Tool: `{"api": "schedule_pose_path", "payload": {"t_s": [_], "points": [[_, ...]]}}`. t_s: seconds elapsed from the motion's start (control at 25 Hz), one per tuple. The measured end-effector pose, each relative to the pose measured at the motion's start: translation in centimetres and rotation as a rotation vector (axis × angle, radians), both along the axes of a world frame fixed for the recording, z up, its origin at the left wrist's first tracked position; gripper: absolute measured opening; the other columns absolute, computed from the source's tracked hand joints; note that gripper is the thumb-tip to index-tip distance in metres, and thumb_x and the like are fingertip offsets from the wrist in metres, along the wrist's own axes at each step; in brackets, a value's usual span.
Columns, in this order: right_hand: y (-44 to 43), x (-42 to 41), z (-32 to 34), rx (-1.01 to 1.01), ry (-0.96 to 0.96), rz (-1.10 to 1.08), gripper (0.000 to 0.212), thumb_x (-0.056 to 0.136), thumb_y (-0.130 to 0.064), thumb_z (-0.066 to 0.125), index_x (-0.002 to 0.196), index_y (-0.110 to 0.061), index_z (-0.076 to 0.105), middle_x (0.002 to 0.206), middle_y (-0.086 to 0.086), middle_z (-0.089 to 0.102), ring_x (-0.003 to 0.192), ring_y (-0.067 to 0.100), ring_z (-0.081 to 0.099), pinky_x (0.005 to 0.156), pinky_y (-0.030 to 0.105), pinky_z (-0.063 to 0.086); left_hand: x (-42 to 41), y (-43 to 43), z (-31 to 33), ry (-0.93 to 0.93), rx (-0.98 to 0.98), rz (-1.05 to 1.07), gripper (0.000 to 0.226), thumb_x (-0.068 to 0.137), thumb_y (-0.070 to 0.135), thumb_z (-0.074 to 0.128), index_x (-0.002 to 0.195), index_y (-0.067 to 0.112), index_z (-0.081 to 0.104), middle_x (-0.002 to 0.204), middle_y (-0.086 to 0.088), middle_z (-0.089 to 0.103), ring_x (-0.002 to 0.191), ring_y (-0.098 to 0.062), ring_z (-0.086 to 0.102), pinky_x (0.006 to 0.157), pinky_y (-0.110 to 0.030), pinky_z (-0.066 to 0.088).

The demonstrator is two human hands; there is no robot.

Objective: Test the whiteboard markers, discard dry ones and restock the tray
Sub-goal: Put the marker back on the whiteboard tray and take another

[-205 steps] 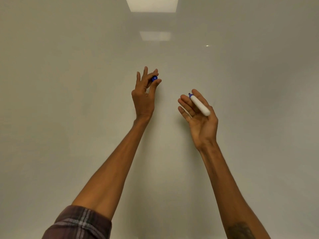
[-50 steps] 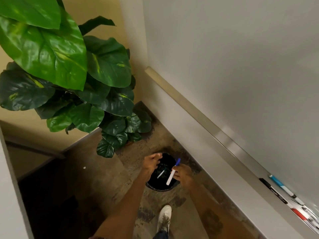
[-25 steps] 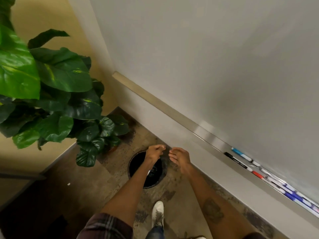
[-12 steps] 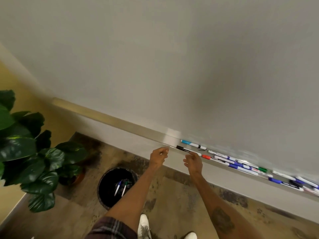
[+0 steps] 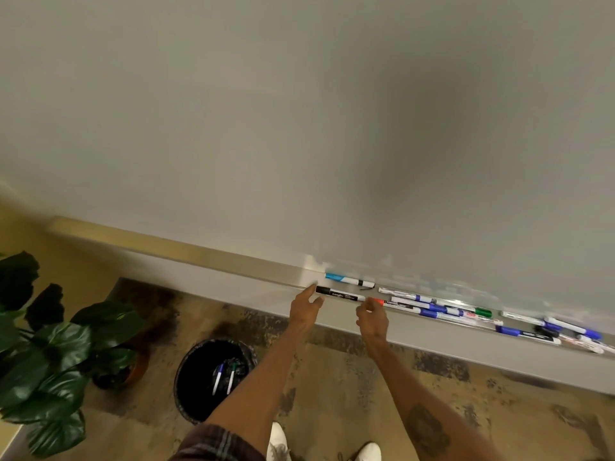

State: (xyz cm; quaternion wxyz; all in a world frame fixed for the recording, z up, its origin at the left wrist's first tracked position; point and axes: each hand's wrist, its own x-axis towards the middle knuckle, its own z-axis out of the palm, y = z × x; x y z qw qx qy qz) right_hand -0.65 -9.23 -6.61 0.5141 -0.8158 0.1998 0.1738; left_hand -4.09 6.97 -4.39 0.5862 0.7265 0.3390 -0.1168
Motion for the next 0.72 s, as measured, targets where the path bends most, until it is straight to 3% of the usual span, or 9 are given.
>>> {"api": "schedule_pose_path", "payload": {"t_s": [0.16, 0.32, 0.44, 0.56, 0.72], "points": [[0.1, 0.0, 0.3, 0.045, 0.042, 0.026, 0.038, 0.094, -0.013, 0.056, 0.132, -0.009, 0.055, 0.123, 0.012, 0.061, 0.107, 0.031, 0.061, 0.095, 0.047, 0.054, 0.6, -0.5, -1.0, 0.043, 0.009, -0.037, 0.051, 0.099, 0.02, 0.058, 0.147, 0.023, 0.044, 0.153, -0.007, 0.043, 0.133, -0.029, 0.049, 0.11, -0.046, 0.043], [0.2, -0.2, 1.1, 0.099, 0.025, -0.016, 0.038, 0.097, -0.01, 0.053, 0.135, -0.006, 0.051, 0.112, 0.012, 0.062, 0.095, 0.027, 0.063, 0.08, 0.036, 0.056, 0.8, -0.4, -0.9, 0.001, -0.083, 0.069, 0.049, 0.097, 0.014, 0.06, 0.144, 0.021, 0.049, 0.147, -0.008, 0.049, 0.124, -0.029, 0.057, 0.107, -0.045, 0.047], [0.6, -0.6, 2.2, 0.146, -0.058, -0.075, 0.028, 0.101, -0.016, 0.05, 0.126, -0.006, 0.056, 0.102, 0.009, 0.065, 0.084, 0.025, 0.068, 0.075, 0.033, 0.057, 0.6, -0.2, 0.8, -0.095, -0.127, 0.183, 0.043, 0.097, 0.01, 0.059, 0.14, 0.012, 0.053, 0.137, -0.008, 0.055, 0.114, -0.03, 0.063, 0.1, -0.041, 0.052], [1.3, -0.6, 3.5, 0.254, -0.119, -0.223, 0.019, 0.1, -0.02, 0.055, 0.109, -0.005, 0.062, 0.096, 0.012, 0.068, 0.079, 0.026, 0.07, 0.074, 0.032, 0.059, 0.4, 0.4, 2.0, -0.184, -0.114, 0.293, 0.033, 0.096, 0.012, 0.063, 0.128, 0.009, 0.061, 0.131, -0.004, 0.059, 0.118, -0.027, 0.06, 0.101, -0.04, 0.052], [1.8, 0.2, 5.6, 0.522, -0.093, -0.404, 0.011, 0.091, -0.008, 0.068, 0.091, 0.0, 0.06, 0.094, 0.019, 0.068, 0.079, 0.027, 0.071, 0.071, 0.028, 0.062, 0.5, 0.9, 3.2, -0.276, -0.11, 0.383, 0.022, 0.096, 0.017, 0.063, 0.117, 0.012, 0.067, 0.122, -0.01, 0.065, 0.106, -0.024, 0.065, 0.095, -0.039, 0.056]]}}
